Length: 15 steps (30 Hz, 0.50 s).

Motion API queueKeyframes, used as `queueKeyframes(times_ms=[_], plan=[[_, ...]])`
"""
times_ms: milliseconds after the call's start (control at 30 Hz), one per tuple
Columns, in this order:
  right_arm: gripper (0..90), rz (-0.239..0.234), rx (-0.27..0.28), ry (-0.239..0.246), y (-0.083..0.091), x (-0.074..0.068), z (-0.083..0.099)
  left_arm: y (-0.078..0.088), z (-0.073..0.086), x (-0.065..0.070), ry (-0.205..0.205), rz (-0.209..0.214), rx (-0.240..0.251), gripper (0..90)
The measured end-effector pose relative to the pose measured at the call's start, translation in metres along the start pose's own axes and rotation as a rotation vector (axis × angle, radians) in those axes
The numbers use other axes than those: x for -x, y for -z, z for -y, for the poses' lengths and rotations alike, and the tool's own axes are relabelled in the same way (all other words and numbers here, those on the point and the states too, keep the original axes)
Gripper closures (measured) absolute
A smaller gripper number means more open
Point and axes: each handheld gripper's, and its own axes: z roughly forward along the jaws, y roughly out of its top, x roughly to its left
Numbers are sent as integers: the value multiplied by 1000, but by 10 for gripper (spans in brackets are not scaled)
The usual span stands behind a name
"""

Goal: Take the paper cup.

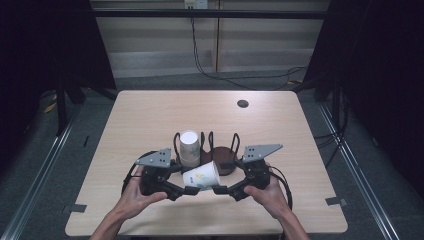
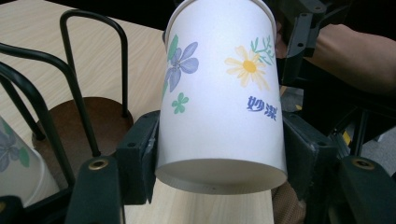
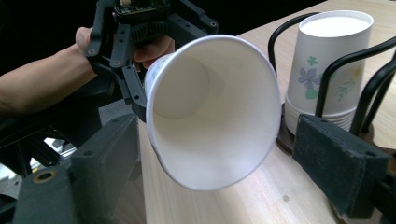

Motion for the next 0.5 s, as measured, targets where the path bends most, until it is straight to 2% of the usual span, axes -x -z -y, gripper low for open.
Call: queueKeyframes(times_ms=[500], plan=[[184,-69,30,-4,-3,-1,0,-3,-3,5,-20,31,2,363]])
